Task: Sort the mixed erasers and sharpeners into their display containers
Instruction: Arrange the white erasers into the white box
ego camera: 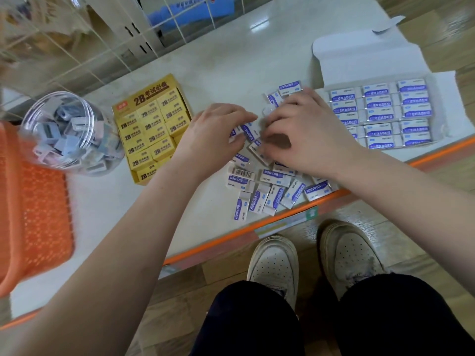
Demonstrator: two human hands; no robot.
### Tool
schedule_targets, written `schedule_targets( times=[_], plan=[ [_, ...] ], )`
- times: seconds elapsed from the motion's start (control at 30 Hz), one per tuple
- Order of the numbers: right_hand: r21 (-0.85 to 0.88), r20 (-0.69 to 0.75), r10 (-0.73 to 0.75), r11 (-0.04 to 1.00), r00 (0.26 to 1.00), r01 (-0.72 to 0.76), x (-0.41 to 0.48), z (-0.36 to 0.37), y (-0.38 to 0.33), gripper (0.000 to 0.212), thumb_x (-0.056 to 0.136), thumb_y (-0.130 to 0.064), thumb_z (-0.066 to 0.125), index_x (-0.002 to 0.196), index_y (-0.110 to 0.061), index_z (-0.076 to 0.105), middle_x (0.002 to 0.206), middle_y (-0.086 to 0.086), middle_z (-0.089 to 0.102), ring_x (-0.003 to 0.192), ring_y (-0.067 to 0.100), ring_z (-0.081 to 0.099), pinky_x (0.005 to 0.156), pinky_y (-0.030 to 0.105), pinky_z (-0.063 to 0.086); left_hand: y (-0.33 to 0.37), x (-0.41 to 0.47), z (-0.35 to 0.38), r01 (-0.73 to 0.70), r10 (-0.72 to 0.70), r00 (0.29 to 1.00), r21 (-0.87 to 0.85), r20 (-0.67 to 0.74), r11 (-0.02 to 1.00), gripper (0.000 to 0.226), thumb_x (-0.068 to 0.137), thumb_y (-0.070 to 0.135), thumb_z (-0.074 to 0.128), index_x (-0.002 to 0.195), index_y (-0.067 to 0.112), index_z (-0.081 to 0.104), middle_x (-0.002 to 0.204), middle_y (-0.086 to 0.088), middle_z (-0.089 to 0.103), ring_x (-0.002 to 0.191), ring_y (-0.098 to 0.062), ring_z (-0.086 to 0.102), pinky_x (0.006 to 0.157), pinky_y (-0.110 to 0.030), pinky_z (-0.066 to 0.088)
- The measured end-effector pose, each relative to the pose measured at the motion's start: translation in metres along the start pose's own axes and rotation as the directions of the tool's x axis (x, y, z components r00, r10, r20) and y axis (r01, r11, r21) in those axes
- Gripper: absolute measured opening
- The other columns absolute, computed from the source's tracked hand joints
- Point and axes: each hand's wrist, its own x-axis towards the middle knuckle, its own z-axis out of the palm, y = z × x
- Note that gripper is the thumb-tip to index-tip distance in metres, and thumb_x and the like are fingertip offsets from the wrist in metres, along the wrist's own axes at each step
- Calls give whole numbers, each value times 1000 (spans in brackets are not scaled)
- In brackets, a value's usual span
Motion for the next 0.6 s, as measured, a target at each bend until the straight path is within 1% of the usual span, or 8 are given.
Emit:
schedule_targets(
  times=[0.1,0.2,0.27,0.33,0.4,0.43,0.5,0.6],
  plan=[
    [-59,17,-21,998,1000,22,-8,1,-4,43,80,-58,56,107,-26,69,108,-6,63,119,22,41,114,39,4,-1,2,2,39,-40,999,-7,-27,999,30,90,30,56,120,31,59,122,9,57,120,-13,45,102,-37,36],
    [-64,13,-4,998,1000,5,-10,4,-9,38,80,-52,59,105,-26,69,102,-4,64,115,23,42,114,40,6,-1,1,4,55,-55,997,-10,-47,998,26,89,31,58,115,27,60,118,7,57,115,-16,46,97,-36,38],
    [-118,-14,-36,992,999,34,-11,11,-12,34,78,-44,63,101,-21,71,96,-1,65,110,27,48,113,43,13,1,1,5,62,-63,996,-19,-67,998,25,88,30,58,113,25,61,115,6,58,113,-17,47,95,-35,38],
    [-144,-107,-65,988,992,49,-13,18,-13,29,73,-36,66,91,-15,73,85,2,66,98,30,55,106,43,24,2,0,7,67,-71,993,-38,-93,997,25,88,31,59,112,23,61,108,7,59,108,-17,48,92,-33,38],
    [-65,-237,-56,997,970,42,-18,19,-13,26,72,-32,63,86,-12,71,78,3,66,88,29,57,94,38,30,3,0,8,74,-85,988,-84,-131,994,24,88,32,60,109,22,61,98,11,55,100,-15,48,86,-30,38],
    [-11,-268,-35,999,963,34,-21,15,-12,26,73,-32,60,86,-12,70,77,3,65,86,28,55,87,36,33,4,0,8,76,-94,984,-117,-153,990,23,88,32,61,108,22,61,96,13,53,97,-13,47,82,-27,36],
    [107,-266,24,994,964,5,-28,4,-10,28,75,-31,56,88,-9,68,80,5,64,81,26,55,74,32,39,7,1,8,67,-100,976,-173,-194,983,23,87,29,63,108,20,62,96,12,54,95,-11,48,79,-22,33],
    [264,-222,137,961,965,-76,-38,-11,2,25,76,-22,59,94,-6,64,86,8,63,76,25,59,67,30,43,14,3,5,23,-78,968,-225,-239,974,22,86,24,65,107,16,64,96,9,56,92,-8,52,80,-14,38]
  ],
)
